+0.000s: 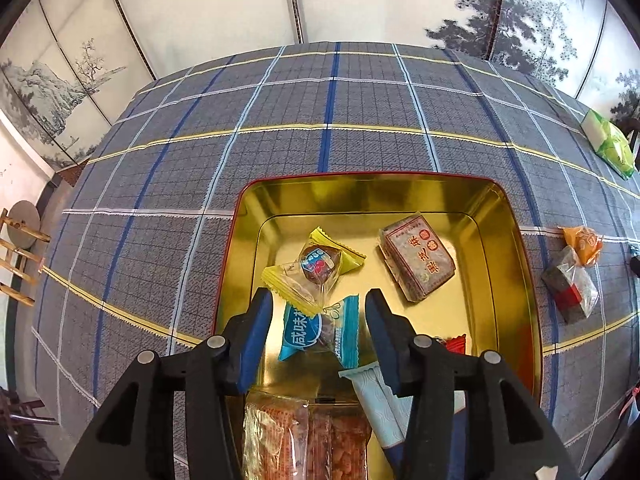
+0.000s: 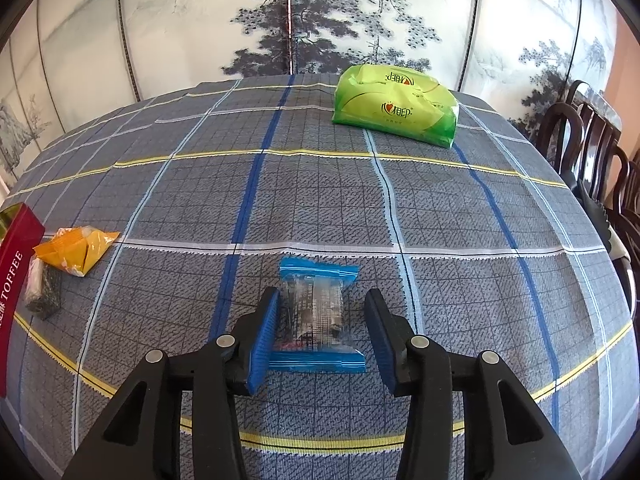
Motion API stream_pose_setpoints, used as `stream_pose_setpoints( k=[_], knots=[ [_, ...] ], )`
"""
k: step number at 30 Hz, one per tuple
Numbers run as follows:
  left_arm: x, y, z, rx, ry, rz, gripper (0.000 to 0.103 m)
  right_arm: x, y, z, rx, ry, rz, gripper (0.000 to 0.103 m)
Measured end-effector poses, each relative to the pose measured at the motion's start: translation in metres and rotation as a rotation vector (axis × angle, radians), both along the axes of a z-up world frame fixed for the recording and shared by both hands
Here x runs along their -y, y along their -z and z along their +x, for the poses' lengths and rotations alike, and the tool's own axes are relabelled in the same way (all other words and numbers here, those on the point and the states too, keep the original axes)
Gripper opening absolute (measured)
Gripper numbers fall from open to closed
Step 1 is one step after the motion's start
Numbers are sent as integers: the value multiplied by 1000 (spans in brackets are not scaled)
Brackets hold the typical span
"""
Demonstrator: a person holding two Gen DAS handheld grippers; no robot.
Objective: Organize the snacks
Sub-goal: 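Carry the blue-edged clear packet into the tin and open the right gripper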
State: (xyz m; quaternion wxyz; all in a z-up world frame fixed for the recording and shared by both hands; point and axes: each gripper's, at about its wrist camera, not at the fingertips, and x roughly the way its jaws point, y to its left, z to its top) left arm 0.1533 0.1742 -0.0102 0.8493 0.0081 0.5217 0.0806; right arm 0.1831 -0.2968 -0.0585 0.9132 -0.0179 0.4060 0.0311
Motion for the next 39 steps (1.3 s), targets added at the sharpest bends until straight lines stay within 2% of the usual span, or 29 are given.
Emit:
stream_pose_setpoints(
  k=[3, 7, 12, 20, 25, 30, 39],
  knots=[
    [-1, -4, -5, 9, -11, -16, 47, 0, 0, 0, -3, 4, 2, 45],
    [-2, -9, -17, 22, -30, -42, 60, 0, -1, 2, -16, 19, 2, 45],
    [0, -18, -34, 28, -43, -59, 67, 0, -2, 4, -34, 37, 2, 45],
    [3, -32, -60, 82, -69, -30, 71, -5, -3, 9, -62, 59, -4, 44],
    [6, -29, -69, 64, -65, -74, 76, -9, -4, 5, -60, 78, -4, 31],
    [10, -27, -77, 67, -49, -51, 79, -11, -6, 2, -62, 89, -12, 29],
    [8, -31, -83, 98, -52, -10, 82, -29, -29, -6, -24, 74, -24, 25]
  ],
)
